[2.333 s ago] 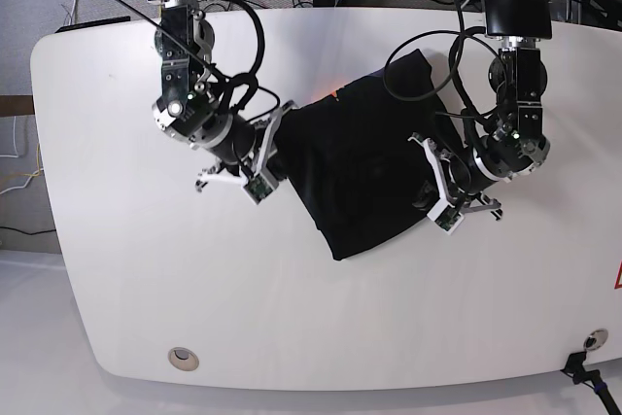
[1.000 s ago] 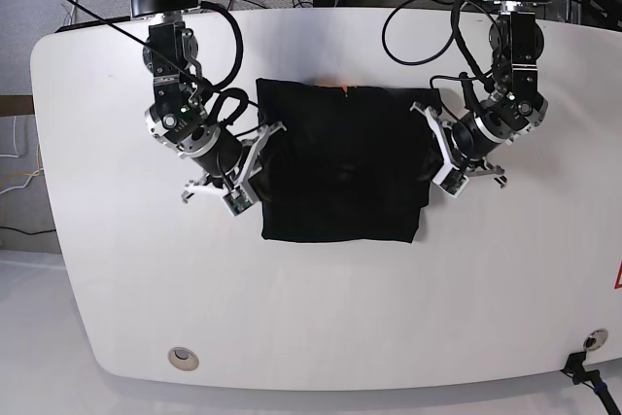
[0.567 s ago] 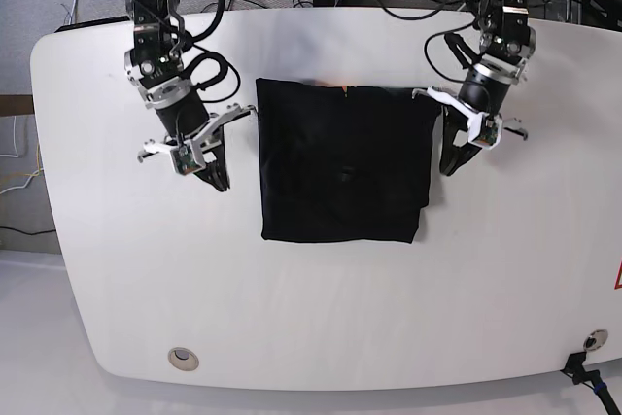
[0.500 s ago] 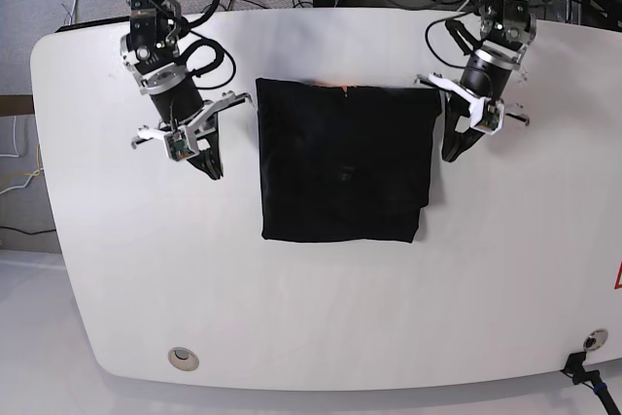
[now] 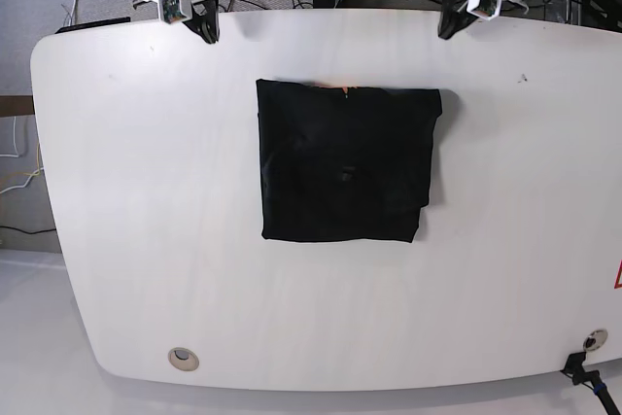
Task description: Fold the T-shirt properly
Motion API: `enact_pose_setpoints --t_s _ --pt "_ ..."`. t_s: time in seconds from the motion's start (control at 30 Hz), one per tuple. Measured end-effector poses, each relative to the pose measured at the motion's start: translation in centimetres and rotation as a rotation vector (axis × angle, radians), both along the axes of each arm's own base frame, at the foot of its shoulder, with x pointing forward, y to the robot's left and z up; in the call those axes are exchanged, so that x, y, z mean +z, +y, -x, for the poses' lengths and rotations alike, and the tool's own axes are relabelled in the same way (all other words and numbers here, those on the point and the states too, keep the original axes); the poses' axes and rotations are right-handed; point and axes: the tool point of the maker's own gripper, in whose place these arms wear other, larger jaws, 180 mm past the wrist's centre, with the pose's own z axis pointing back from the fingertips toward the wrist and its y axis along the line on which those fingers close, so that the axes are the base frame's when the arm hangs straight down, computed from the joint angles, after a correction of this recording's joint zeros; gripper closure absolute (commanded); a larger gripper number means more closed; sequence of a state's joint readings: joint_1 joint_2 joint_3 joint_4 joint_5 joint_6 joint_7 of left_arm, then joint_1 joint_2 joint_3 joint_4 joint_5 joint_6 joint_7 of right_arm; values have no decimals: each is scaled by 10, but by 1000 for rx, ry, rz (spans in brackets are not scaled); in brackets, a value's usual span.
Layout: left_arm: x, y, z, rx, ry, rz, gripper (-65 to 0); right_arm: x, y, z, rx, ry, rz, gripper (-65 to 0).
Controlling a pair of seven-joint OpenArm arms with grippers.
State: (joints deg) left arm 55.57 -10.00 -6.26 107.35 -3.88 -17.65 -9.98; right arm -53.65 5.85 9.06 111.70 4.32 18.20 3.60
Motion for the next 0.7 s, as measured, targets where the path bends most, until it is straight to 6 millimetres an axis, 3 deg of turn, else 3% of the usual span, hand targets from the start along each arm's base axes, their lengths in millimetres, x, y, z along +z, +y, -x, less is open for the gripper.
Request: enact_pose_setpoints --t_s 0.27,0.4,0.53,0.7 --pt "-12 4 70 10 186 -8 0 -14 4 82 -64 198 -30 0" --pt "-20 5 90 77 241 39 0 -37 16 122 -83 316 -77 0" --pt "-66 19 124 115 379 22 0 -89 22 159 -83 468 -87 0" --pt "-125 40 127 187 449 9 0 -138 23 168 -140 501 -123 0"
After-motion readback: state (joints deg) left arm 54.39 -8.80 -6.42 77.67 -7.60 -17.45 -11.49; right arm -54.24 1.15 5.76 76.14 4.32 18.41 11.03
